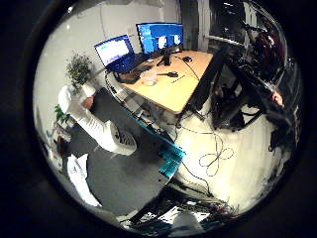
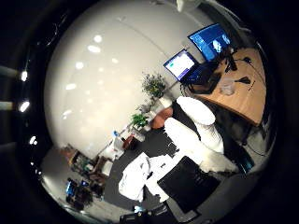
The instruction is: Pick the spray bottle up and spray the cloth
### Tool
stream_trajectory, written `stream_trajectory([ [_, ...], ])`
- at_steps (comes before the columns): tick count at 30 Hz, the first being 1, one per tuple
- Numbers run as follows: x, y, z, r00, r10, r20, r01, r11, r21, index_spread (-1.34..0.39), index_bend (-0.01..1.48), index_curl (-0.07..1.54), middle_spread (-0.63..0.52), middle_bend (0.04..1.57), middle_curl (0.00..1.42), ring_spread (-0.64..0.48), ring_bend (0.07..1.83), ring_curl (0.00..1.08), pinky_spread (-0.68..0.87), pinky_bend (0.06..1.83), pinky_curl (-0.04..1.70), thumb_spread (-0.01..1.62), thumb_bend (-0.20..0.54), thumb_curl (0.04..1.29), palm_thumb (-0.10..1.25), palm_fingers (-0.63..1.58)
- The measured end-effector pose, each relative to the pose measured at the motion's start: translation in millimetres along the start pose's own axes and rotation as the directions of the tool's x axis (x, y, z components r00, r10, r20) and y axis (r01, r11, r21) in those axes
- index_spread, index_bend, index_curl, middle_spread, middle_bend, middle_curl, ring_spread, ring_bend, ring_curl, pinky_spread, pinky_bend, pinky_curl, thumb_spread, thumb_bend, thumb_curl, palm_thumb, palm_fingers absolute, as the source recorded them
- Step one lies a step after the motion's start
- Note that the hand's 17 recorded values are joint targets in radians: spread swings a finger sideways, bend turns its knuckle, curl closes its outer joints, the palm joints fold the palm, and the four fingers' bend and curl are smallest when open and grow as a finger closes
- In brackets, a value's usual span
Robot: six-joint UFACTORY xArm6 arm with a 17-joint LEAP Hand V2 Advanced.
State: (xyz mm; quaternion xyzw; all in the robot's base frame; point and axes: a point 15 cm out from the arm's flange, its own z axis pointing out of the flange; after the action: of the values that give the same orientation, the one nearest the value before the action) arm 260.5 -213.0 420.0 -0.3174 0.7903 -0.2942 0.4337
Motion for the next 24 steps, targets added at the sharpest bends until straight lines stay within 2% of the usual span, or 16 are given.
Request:
stream_trajectory([
  [8,13,28,31,0.982,0.091,0.165,-0.102,0.993,0.06,-0.2,0.17,0.33,0.21,0.18,0.27,0.35,0.34,0.23,0.63,0.96,0.14,1.04,-0.025,0.49,0.6,0.25],
  [12,18,41,40,0.974,0.107,0.198,-0.124,0.99,0.072,-0.17,0.18,0.32,0.22,0.19,0.27,0.35,0.35,0.23,0.64,0.98,0.15,1.06,-0.023,0.48,0.59,0.23],
  [16,21,59,49,0.967,0.125,0.223,-0.135,0.99,0.028,-0.15,0.18,0.32,0.23,0.19,0.28,0.35,0.37,0.23,0.64,0.99,0.14,1.07,-0.023,0.48,0.58,0.22],
  [24,42,68,59,0.95,0.173,0.259,-0.184,0.983,0.018,-0.12,0.18,0.33,0.24,0.19,0.29,0.37,0.37,0.23,0.63,1.01,0.14,1.09,-0.024,0.47,0.55,0.2],
])
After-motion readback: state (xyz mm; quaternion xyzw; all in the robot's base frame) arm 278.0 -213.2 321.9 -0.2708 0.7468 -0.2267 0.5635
